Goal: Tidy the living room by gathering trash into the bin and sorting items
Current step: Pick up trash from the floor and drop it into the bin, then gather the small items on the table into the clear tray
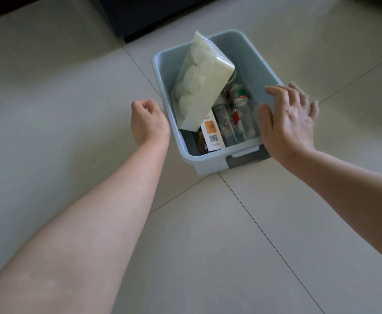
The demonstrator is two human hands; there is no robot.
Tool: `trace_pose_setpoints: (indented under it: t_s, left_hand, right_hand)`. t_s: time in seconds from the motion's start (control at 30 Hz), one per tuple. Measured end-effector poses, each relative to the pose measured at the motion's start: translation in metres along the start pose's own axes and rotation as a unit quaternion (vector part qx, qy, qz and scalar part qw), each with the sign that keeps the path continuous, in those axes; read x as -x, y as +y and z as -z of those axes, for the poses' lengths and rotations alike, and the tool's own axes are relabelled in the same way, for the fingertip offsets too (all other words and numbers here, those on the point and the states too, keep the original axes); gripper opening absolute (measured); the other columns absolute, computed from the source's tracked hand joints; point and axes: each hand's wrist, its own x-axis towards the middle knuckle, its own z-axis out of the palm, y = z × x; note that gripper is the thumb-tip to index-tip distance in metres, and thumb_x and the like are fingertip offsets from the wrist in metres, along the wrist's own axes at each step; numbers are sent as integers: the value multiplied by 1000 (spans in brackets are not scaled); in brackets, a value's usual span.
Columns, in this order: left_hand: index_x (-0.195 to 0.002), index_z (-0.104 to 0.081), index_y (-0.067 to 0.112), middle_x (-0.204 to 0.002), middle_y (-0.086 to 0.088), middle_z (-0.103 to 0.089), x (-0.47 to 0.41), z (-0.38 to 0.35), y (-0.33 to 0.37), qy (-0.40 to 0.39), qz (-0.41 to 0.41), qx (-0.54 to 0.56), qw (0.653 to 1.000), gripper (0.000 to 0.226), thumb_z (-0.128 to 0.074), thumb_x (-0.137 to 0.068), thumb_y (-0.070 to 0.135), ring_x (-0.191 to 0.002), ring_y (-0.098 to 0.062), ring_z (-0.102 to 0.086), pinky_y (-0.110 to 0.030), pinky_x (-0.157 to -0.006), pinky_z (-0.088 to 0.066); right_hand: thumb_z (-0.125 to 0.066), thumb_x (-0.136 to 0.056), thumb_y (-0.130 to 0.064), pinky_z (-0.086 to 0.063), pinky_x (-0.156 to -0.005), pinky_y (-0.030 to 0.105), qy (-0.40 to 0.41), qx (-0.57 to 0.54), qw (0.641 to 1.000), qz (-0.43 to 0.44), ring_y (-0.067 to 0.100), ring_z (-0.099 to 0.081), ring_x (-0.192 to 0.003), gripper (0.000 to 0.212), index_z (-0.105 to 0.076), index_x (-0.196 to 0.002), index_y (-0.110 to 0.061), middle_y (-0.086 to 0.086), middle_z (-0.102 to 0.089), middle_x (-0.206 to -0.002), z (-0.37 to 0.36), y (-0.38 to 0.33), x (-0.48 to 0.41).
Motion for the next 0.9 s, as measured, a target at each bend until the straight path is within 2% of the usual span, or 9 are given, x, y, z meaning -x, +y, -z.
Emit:
trace_pose_setpoints:
  t_s: [0.13,0.2,0.27,0.33,0.43,0.53,0.67,0.73,0.9]
  left_hand:
    - [-98,-59,10,-102,-7,-69,8,-10,-16,38,73,83,993,18,-42,-96,18,-90,-22,-61,-23,-73,-43]
    - [-86,-55,12,-93,-8,-67,19,-11,-12,45,47,118,991,12,-46,-94,15,-84,-23,-62,-31,-76,-51]
    - [-86,-57,9,-90,-6,-65,41,-7,-3,48,6,125,991,12,-49,-93,14,-80,-20,-59,-30,-78,-51]
    - [-94,-61,7,-95,-8,-66,74,2,3,25,-7,123,992,13,-49,-95,12,-85,-21,-58,-22,-78,-47]
    - [-98,-60,20,-104,0,-67,128,21,10,-47,-2,112,993,15,-49,-94,11,-104,-14,-61,-22,-91,-48]
    - [-95,-64,21,-94,12,-66,161,41,17,-104,45,91,989,18,-49,-95,12,-93,-1,-60,-12,-84,-43]
    - [-83,-66,25,-86,7,-70,186,77,27,-180,158,46,970,21,-51,-93,14,-79,-6,-62,-27,-81,-50]
    - [-78,-64,25,-81,7,-70,189,95,35,-211,209,9,955,22,-51,-93,15,-74,-8,-62,-29,-76,-50]
    - [-78,-61,23,-72,7,-64,180,145,100,-211,261,-17,942,22,-51,-95,13,-59,0,-55,-20,-60,-44]
  right_hand:
    - [-31,-100,-40,-2,-116,57,-12,8,999,29,18,-28,-143,35,-56,-121,-27,-4,-55,-133,-10,-6,16]
    - [-30,-100,-39,2,-116,56,-30,12,999,30,17,-27,-144,36,-59,-118,-27,-7,-58,-130,-18,-18,29]
    - [-31,-100,-36,4,-117,55,-33,-7,999,26,18,-26,-144,37,-61,-118,-26,-8,-57,-132,-23,-29,42]
    - [-33,-100,-32,1,-118,50,-24,-48,998,21,19,-26,-145,36,-61,-121,-24,-6,-56,-136,-21,-36,58]
    - [-38,-100,-23,-13,-118,44,-33,-107,994,11,22,-27,-144,33,-60,-125,-19,0,-53,-140,-8,-40,82]
    - [-38,-100,-22,-20,-118,43,-100,-128,986,-20,23,-28,-144,34,-61,-125,-16,5,-48,-145,10,-48,98]
    - [-38,-98,-20,-33,-111,42,-205,-86,975,-1,24,-37,-139,37,-60,-127,-15,4,-51,-142,62,-58,106]
    - [-42,-97,-20,-39,-104,41,-268,-52,962,-11,26,-44,-131,36,-58,-128,-17,3,-53,-138,95,-59,107]
    - [-44,-94,-18,-41,-96,36,-352,1,934,-66,24,-50,-119,34,-58,-125,-24,-1,-59,-128,188,-73,101]
